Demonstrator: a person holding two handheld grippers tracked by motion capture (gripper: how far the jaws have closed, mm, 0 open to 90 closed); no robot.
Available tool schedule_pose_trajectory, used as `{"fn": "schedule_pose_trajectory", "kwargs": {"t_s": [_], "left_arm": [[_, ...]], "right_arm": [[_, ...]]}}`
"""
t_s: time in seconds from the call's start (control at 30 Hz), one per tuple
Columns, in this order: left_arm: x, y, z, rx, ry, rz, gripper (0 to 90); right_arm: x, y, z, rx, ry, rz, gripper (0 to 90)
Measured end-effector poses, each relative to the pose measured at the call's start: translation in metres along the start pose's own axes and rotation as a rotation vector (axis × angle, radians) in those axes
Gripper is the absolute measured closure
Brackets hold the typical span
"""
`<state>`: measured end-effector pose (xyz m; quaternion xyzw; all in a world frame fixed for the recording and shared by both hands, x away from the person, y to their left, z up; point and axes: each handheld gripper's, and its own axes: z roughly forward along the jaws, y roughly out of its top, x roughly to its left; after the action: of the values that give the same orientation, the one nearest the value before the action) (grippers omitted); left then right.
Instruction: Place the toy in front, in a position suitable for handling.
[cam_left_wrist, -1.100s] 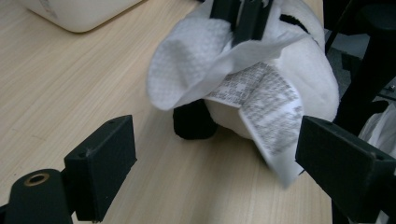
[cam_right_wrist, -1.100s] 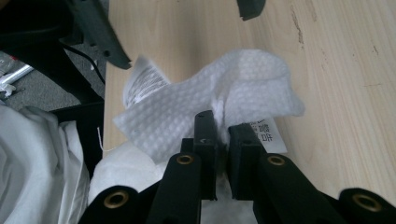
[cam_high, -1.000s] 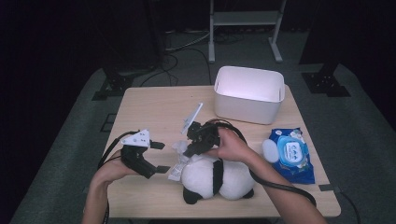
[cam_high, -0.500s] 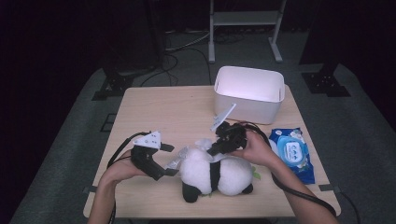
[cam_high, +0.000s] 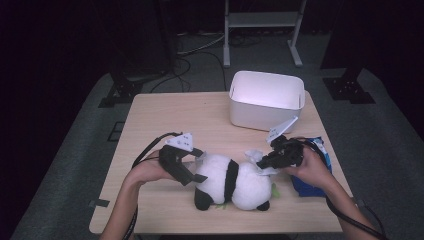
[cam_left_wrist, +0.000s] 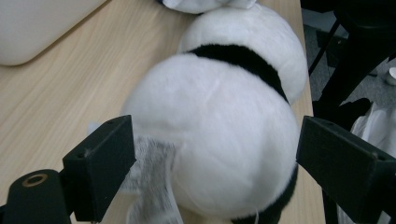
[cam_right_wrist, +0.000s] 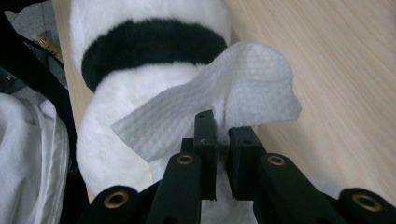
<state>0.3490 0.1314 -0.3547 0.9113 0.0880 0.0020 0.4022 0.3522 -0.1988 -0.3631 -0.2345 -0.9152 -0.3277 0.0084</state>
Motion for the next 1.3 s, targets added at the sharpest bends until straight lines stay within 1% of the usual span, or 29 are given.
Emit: {"fn": "schedule_pose_trajectory", "kwargs": {"t_s": [0.03, 0.1, 0.13, 0.17, 0.27, 0.37, 0.4, 0.43, 0.5, 0.67, 0.73, 0.8, 0.87, 0.9, 0.93, 0.97, 1.03, 1.1, 1.17, 1.2, 1.23, 1.3], "left_arm": [[0.001, 0.003, 0.001, 0.009, -0.002, 0.01, 10.5], [0.005, 0.01, 0.006, 0.023, -0.007, 0.013, 10.5], [0.007, 0.013, 0.008, 0.03, -0.011, 0.013, 10.5], [0.01, 0.015, 0.011, 0.036, -0.014, 0.009, 10.5], [0.019, 0.016, 0.018, 0.061, -0.019, -0.012, 10.6], [0.026, 0.013, 0.025, 0.089, -0.028, -0.035, 10.6], [0.027, 0.012, 0.027, 0.09, -0.032, -0.044, 10.5], [0.027, 0.01, 0.028, 0.079, -0.041, -0.056, 10.5], [0.027, 0.009, 0.027, 0.067, -0.047, -0.059, 10.3], [0.023, 0.011, 0.023, 0.074, -0.046, -0.035, 10.3], [0.022, 0.012, 0.022, 0.075, -0.049, -0.033, 10.2], [0.022, 0.012, 0.024, 0.092, -0.057, -0.032, 9.8], [0.022, 0.01, 0.027, 0.118, -0.056, -0.033, 9.7], [0.023, 0.009, 0.029, 0.125, -0.061, -0.041, 9.4], [0.023, 0.008, 0.03, 0.121, -0.067, -0.054, 9.1], [0.024, 0.007, 0.031, 0.121, -0.075, -0.059, 9.1], [0.026, 0.005, 0.035, 0.138, -0.084, -0.086, 9.3], [0.028, 0.003, 0.04, 0.146, -0.107, -0.114, 10.0], [0.029, 0.0, 0.042, 0.142, -0.118, -0.128, 14.2], [0.029, -0.001, 0.043, 0.142, -0.122, -0.13, 17.7], [0.029, -0.002, 0.042, 0.142, -0.121, -0.126, 23.0], [0.029, -0.004, 0.041, 0.124, -0.119, -0.132, 34.9]], "right_arm": [[0.0, -0.002, 0.001, -0.005, 0.003, 0.001, 82.7], [0.0, -0.003, 0.003, -0.011, 0.008, -0.001, 82.7], [0.0, -0.003, 0.004, -0.011, 0.01, -0.01, 82.6], [0.001, -0.002, 0.005, -0.014, 0.014, -0.008, 82.6], [0.001, 0.003, 0.007, -0.019, 0.022, -0.026, 82.7], [0.001, 0.007, 0.01, -0.023, 0.028, -0.035, 82.7], [0.002, 0.008, 0.011, -0.027, 0.031, -0.037, 82.6], [0.002, 0.009, 0.011, -0.028, 0.034, -0.04, 82.7], [0.004, 0.011, 0.013, -0.032, 0.038, -0.047, 82.7], [0.011, 0.014, 0.018, -0.038, 0.052, -0.056, 82.7], [0.015, 0.014, 0.02, -0.038, 0.061, -0.071, 82.7], [0.019, 0.015, 0.022, -0.034, 0.06, -0.087, 82.7], [0.02, 0.017, 0.023, -0.03, 0.061, -0.096, 82.7], [0.02, 0.017, 0.024, -0.028, 0.063, -0.094, 82.7], [0.02, 0.018, 0.024, -0.026, 0.065, -0.093, 82.7], [0.019, 0.018, 0.024, -0.026, 0.066, -0.091, 82.7], [0.018, 0.018, 0.025, -0.025, 0.073, -0.085, 82.7], [0.017, 0.018, 0.026, -0.025, 0.075, -0.075, 82.7], [0.015, 0.018, 0.027, -0.027, 0.078, -0.069, 82.7], [0.014, 0.018, 0.029, -0.026, 0.078, -0.07, 82.7], [0.013, 0.018, 0.03, -0.028, 0.08, -0.069, 82.7], [0.01, 0.019, 0.032, -0.035, 0.085, -0.056, 82.7]]}}
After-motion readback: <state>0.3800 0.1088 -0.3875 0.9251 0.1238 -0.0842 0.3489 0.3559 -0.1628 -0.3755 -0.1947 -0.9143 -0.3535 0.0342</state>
